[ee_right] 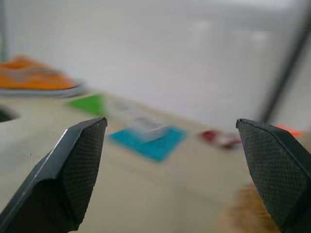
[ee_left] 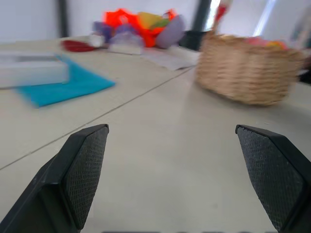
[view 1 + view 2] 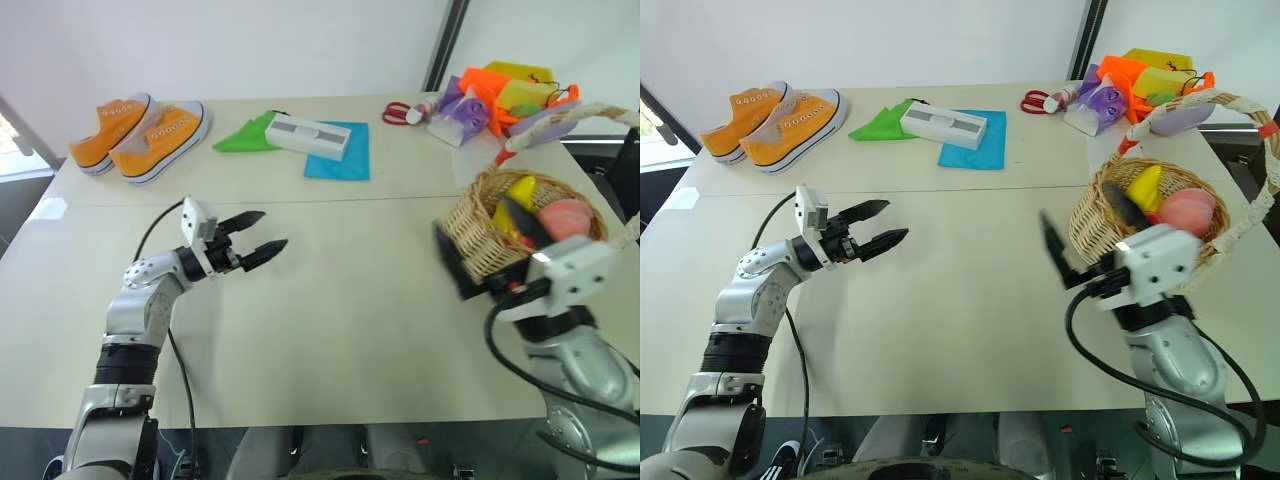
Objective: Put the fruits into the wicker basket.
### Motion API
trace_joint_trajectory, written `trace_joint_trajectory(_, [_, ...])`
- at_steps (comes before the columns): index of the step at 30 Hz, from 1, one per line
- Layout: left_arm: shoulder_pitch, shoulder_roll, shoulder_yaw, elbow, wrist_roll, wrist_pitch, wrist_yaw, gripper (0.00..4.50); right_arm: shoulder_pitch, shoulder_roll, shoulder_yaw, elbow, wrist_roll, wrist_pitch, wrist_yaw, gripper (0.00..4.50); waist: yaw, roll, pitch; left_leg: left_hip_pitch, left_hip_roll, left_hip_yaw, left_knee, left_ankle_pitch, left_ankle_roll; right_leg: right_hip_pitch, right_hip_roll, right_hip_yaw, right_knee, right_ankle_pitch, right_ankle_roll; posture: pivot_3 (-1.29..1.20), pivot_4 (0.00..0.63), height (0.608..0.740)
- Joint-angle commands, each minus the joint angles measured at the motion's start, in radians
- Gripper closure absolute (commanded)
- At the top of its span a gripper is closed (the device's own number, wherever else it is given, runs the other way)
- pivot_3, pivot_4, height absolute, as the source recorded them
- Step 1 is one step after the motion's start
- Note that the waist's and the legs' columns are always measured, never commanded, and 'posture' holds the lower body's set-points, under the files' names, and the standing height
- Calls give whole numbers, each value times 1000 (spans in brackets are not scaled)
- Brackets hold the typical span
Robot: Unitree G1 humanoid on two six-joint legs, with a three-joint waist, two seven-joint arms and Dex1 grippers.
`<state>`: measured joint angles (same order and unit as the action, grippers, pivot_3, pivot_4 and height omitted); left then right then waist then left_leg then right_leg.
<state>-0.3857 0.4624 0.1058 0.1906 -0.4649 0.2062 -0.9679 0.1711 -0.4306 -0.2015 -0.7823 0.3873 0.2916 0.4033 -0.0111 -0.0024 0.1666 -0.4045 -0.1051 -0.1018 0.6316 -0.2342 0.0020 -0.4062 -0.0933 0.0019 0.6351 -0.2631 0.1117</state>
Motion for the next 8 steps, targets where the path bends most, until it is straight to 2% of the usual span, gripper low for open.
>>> trace_joint_trajectory(1, [20, 29, 96, 15, 16, -42, 92, 0, -13, -103, 36, 110, 86, 58, 184, 59, 2, 0, 0, 0, 0, 0, 0, 0, 0, 0, 0, 0, -1, 0, 0, 0, 150, 740])
trace_joint_trajectory(4, [62, 45, 158, 24, 33, -68, 166, 0, -98, -149, 71, 249, 78, 51, 259, 59, 1, 0, 0, 0, 0, 0, 1, 0, 1, 1, -1, -1, -1, 0, 0, 0, 150, 740])
trace_joint_trajectory(8, [111, 56, 213, -14, 32, -35, 257, 0, -191, -139, 106, 374, 53, 16, 303, 59, 1, -1, 0, 0, 0, -1, 0, 0, 0, 0, 0, -1, -1, 0, 0, 0, 150, 740])
